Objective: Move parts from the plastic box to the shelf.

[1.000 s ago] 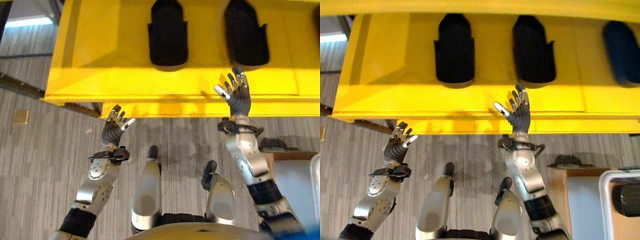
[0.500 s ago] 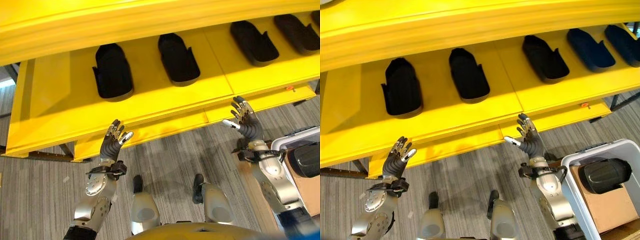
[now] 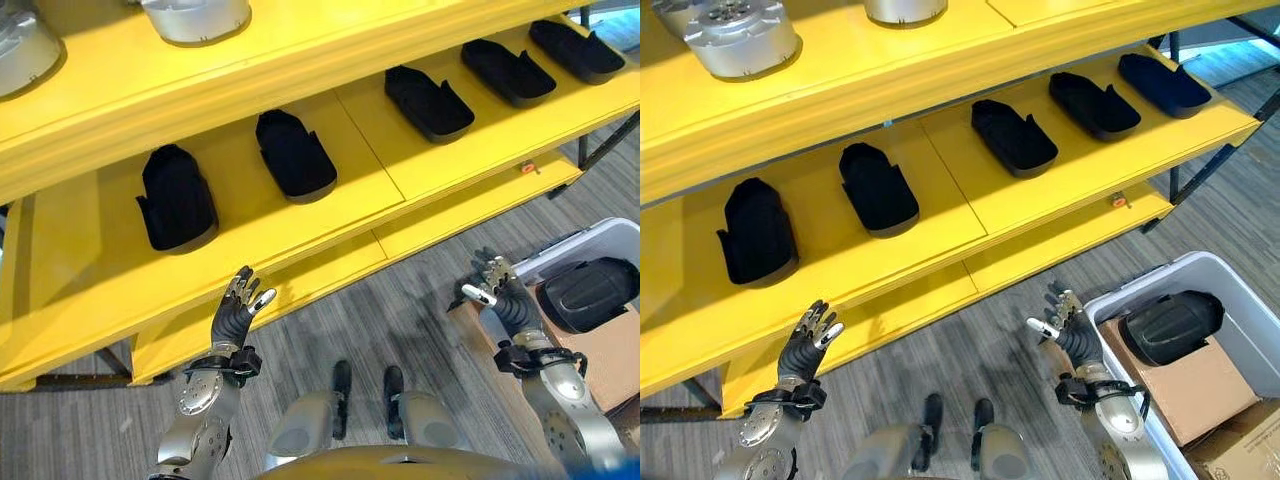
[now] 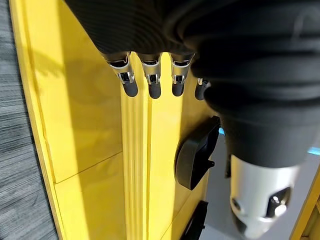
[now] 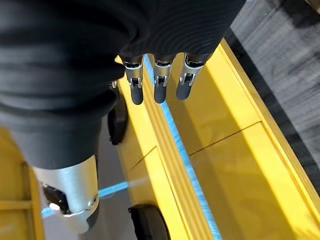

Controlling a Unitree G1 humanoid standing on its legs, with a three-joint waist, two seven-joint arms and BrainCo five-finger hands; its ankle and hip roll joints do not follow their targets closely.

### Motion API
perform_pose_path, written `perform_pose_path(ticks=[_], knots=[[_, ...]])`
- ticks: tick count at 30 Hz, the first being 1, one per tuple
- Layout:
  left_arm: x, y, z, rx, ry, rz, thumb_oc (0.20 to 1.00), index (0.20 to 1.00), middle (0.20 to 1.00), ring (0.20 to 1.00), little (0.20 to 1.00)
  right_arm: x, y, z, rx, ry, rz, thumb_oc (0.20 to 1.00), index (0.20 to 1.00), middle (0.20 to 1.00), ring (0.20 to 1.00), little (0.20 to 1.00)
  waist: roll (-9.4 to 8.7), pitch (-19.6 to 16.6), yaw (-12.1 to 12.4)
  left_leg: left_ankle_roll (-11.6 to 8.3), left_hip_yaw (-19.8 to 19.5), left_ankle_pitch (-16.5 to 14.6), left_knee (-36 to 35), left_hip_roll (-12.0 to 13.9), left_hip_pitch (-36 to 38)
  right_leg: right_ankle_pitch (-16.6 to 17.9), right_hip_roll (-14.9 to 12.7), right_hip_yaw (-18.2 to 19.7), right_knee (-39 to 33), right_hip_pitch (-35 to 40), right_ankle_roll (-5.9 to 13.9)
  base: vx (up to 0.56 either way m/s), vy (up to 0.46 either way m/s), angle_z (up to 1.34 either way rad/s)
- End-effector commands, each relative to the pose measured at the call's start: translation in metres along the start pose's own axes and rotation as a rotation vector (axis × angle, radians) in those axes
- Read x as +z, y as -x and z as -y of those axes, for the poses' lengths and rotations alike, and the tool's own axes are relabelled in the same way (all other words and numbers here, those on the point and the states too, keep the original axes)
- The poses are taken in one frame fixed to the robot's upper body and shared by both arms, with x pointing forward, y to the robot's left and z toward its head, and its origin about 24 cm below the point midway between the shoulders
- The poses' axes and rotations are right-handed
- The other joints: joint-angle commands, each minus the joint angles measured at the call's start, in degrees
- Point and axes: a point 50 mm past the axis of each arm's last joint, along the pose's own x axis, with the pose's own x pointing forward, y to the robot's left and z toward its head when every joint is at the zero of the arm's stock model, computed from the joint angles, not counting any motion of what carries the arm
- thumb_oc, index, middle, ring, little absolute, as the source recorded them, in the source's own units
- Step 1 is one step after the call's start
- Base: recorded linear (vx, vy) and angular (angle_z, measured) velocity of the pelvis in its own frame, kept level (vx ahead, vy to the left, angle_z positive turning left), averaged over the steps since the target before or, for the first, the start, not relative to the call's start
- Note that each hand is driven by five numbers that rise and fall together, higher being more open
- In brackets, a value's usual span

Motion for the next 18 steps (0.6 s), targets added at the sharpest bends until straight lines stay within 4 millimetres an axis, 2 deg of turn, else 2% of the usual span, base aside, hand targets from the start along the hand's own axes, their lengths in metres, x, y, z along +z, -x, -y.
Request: perform_pose_path(ticks=[1, 4, 6, 9, 10, 11, 12, 13, 14, 15, 16, 17, 18], knots=[[0.028, -0.001, 0.002, -0.055, -0.036, 0.138, 1.0, 1.0, 1.0, 1.0, 1.0, 0.022, -0.014, -0.016, 0.088, -0.047, 0.114, 1.0, 1.0, 1.0, 1.0, 1.0, -1.09, 0.0, 0.5, -0.83, -2.8, 2.7, -5.8, -0.9, 1.4, -0.3, 3.8, 0.0, -9.4, 8.2, 2.95, 0.08, 0.118, -1.04], [0.028, -0.004, 0.006, -0.069, -0.034, 0.137, 1.0, 1.0, 1.0, 1.0, 1.0, 0.022, -0.013, -0.019, 0.08, -0.091, 0.121, 1.0, 1.0, 1.0, 1.0, 1.0, -1.57, -1.0, -0.1, -0.53, -1.1, 2.2, -5.9, -0.4, 1.7, -0.1, 3.1, -0.2, -10.3, 8.4, 3.13, 0.06, 0.102, -0.38], [0.025, -0.004, 0.004, -0.06, -0.042, 0.12, 1.0, 1.0, 1.0, 1.0, 1.0, 0.019, -0.012, -0.023, 0.094, -0.114, 0.106, 1.0, 1.0, 1.0, 1.0, 1.0, -1.95, -1.2, -0.3, 0.51, 0.7, 1.4, -6.7, -0.1, 3.4, -0.1, 3.4, 2.0, -9.3, 8.7, 3.32, 0.07, 0.096, -0.28], [0.026, -0.005, 0.004, -0.057, -0.049, 0.121, 1.0, 1.0, 1.0, 1.0, 1.0, 0.017, -0.012, -0.026, 0.103, -0.122, 0.098, 1.0, 1.0, 1.0, 1.0, 1.0, -2.1, -1.1, -0.5, 0.93, 2.7, 0.6, -6.7, 0.4, 4.1, -0.1, 3.5, 3.2, -8.1, 8.4, 3.61, 0.03, 0.096, -0.48], [0.028, -0.006, 0.003, -0.058, -0.054, 0.127, 1.0, 1.0, 1.0, 1.0, 1.0, 0.019, -0.013, -0.026, 0.103, -0.116, 0.103, 1.0, 1.0, 1.0, 1.0, 1.0, -2.18, -0.7, -0.8, 1.27, 3.6, -0.1, -6.0, 0.6, 4.0, -0.3, 3.6, 3.5, -6.2, 7.5, 3.92, -0.03, 0.096, -0.61], [0.029, -0.006, 0.001, -0.053, -0.06, 0.131, 1.0, 1.0, 1.0, 1.0, 1.0, 0.018, -0.013, -0.029, 0.121, -0.111, 0.1, 1.0, 1.0, 1.0, 1.0, 1.0, -1.94, 0.1, -0.6, 1.79, 6.4, -1.1, -5.4, 1.6, 4.4, -0.6, 3.0, 2.1, -1.7, 5.3, 5.12, -0.03, 0.096, -0.6], [0.029, -0.006, 0.001, -0.053, -0.06, 0.131, 1.0, 1.0, 1.0, 1.0, 1.0, 0.018, -0.013, -0.029, 0.121, -0.111, 0.1, 1.0, 1.0, 1.0, 1.0, 1.0, -1.97, 0.1, -0.5, 1.8, 6.6, -1.2, -5.3, 1.6, 4.4, -0.8, 3.0, 2.2, -1.4, 5.1, 5.14, -0.04, 0.098, -0.9], [0.031, -0.006, 0.0, -0.047, -0.066, 0.138, 1.0, 1.0, 1.0, 1.0, 1.0, 0.018, -0.016, -0.032, 0.126, -0.109, 0.1, 1.0, 1.0, 1.0, 1.0, 1.0, -1.73, 0.9, -0.2, 1.88, 8.6, -1.7, -5.3, 2.5, 4.9, -0.5, 1.1, -0.8, 0.8, 3.7, 6.41, -0.05, 0.057, -0.95], [0.033, -0.006, -0.002, -0.033, -0.068, 0.147, 1.0, 1.0, 1.0, 1.0, 1.0, 0.019, -0.019, -0.036, 0.137, -0.103, 0.103, 1.0, 1.0, 1.0, 1.0, 1.0, -0.97, 1.4, 0.8, 1.71, 10.8, -2.2, -5.8, 3.8, 5.7, -0.5, -2.6, -6.6, 1.7, 3.2, 7.57, -0.09, 0.077, -1.73], [0.036, -0.004, -0.005, -0.011, -0.054, 0.164, 1.0, 1.0, 1.0, 1.0, 1.0, 0.019, -0.026, -0.042, 0.152, -0.088, 0.104, 1.0, 1.0, 1.0, 1.0, 1.0, 0.67, 1.8, 1.9, 1.03, 15.4, -3.1, -7.0, 6.6, 7.4, 1.4, -10.5, -17.4, 1.9, 2.3, 7.71, -0.07, 0.042, -1.84], [0.037, -0.004, -0.005, -0.011, -0.053, 0.164, 1.0, 1.0, 1.0, 1.0, 1.0, 0.019, -0.026, -0.042, 0.153, -0.088, 0.104, 1.0, 1.0, 1.0, 1.0, 1.0, 0.67, 1.9, 1.9, 1.04, 15.4, -3.1, -7.0, 6.6, 7.5, 1.4, -10.5, -17.4, 1.9, 2.4, 7.73, 0.0, 0.041, -1.94], [0.036, -0.004, -0.006, -0.004, -0.049, 0.16, 1.0, 1.0, 1.0, 1.0, 1.0, 0.019, -0.028, -0.043, 0.157, -0.085, 0.1, 1.0, 1.0, 1.0, 1.0, 1.0, 1.34, 1.9, 1.7, 0.68, 16.5, -3.7, -7.6, 7.6, 8.4, 1.9, -12.5, -18.8, 2.5, 1.4, 8.2, 0.07, 0.041, -1.44], [0.035, -0.003, -0.007, 0.002, -0.043, 0.158, 1.0, 1.0, 1.0, 1.0, 1.0, 0.02, -0.03, -0.044, 0.168, -0.066, 0.098, 1.0, 1.0, 1.0, 1.0, 1.0, 1.65, 2.0, 2.1, 0.45, 18.8, -4.2, -8.7, 8.1, 9.7, 3.8, -14.8, -21.7, 0.1, 1.3, 9.53, 0.08, 0.021, -1.23]])
